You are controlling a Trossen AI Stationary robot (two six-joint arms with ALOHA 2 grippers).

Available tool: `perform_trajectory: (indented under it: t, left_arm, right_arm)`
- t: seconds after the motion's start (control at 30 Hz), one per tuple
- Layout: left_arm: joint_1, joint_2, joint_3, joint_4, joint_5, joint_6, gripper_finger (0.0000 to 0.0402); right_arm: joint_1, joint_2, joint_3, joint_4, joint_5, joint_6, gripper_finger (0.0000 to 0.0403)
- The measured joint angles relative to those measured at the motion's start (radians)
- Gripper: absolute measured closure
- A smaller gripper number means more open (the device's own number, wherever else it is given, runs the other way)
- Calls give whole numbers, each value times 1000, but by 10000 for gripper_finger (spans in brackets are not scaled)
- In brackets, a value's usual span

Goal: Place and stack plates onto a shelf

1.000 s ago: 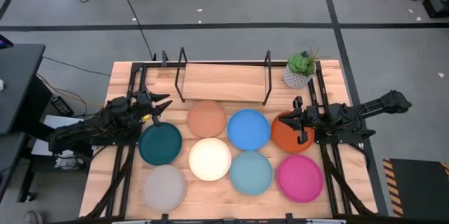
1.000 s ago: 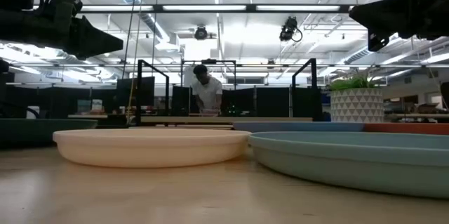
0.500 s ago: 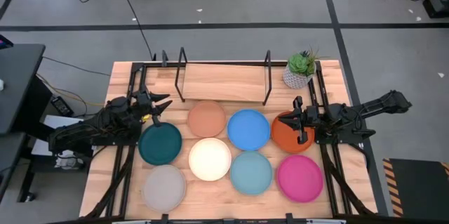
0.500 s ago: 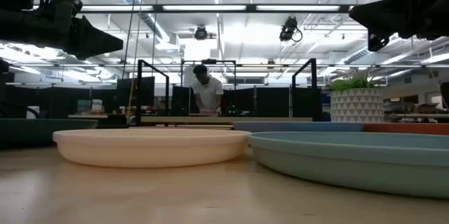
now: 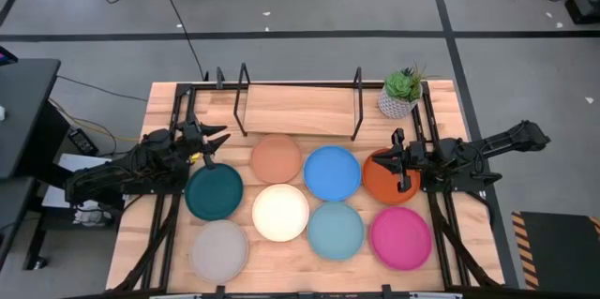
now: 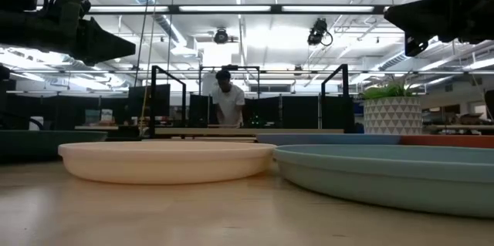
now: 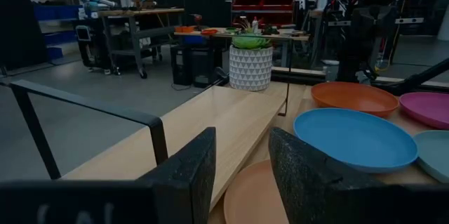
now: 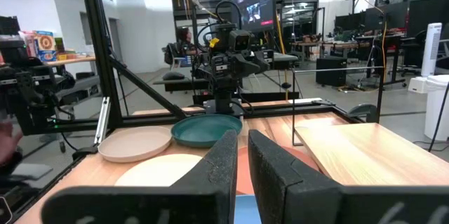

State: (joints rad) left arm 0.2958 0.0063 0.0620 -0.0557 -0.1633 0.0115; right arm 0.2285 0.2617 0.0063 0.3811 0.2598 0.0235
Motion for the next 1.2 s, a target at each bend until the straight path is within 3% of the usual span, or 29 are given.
perform_trajectory:
  t: [0.37, 0.57, 0.93, 1.0, 1.13, 1.2]
  left_arm:
    - [0, 0, 0, 1, 0, -10, 260]
    - [-2, 0, 0, 45, 0, -247, 260]
    - [-2, 0, 0, 177, 9, -320, 260]
    - [-7, 0, 0, 202, 71, -300, 260]
    - [-40, 0, 0, 309, 331, -174, 260]
    - [-64, 0, 0, 376, 406, -143, 260]
  right_arm:
    - [0, 0, 0, 0, 0, 0, 361]
    - [0, 0, 0, 50, 5, 0, 361]
    - [-4, 2, 0, 148, -13, 52, 361]
    - [-13, 21, 0, 152, 11, 59, 363]
    - [-29, 113, 24, 84, 61, 108, 373]
    - [-30, 180, 48, 53, 50, 116, 380]
